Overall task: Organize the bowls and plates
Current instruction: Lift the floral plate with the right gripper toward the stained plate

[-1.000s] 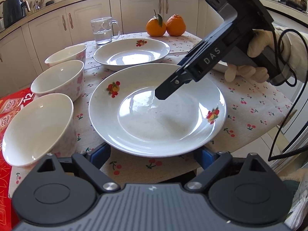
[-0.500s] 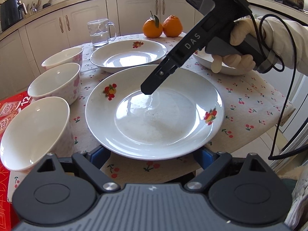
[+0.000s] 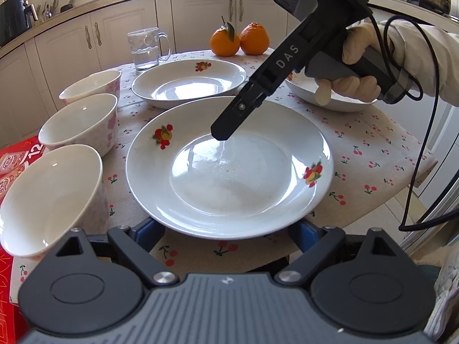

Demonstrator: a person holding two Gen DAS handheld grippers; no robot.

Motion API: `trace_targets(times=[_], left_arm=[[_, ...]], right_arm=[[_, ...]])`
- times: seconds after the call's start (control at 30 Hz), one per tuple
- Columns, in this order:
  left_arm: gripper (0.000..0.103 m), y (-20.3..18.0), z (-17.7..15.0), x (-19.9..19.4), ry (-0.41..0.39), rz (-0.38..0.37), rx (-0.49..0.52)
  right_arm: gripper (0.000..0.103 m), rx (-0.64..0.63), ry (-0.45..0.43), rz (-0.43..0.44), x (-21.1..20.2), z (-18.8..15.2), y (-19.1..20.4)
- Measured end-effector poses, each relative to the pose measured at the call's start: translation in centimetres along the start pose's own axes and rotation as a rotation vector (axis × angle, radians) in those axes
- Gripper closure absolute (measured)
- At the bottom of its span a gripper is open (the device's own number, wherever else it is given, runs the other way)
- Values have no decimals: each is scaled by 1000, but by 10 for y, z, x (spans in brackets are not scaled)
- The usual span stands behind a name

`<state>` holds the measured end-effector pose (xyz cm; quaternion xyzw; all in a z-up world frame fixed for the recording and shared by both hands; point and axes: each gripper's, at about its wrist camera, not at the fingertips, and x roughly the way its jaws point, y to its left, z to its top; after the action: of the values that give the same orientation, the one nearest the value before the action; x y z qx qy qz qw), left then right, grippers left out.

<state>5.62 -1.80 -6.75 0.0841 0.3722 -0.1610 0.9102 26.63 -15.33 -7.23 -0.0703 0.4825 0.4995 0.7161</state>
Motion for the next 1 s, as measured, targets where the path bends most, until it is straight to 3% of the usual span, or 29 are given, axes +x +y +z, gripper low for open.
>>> trace_targets(times=[0.53, 1.0], left_arm=[[12, -2, 13, -4, -3, -55, 49], [12, -15, 54, 7, -3, -129, 157]], right_arm=[[23, 16, -21, -52, -18, -8, 6], [23, 66, -98, -132, -64, -20, -7]])
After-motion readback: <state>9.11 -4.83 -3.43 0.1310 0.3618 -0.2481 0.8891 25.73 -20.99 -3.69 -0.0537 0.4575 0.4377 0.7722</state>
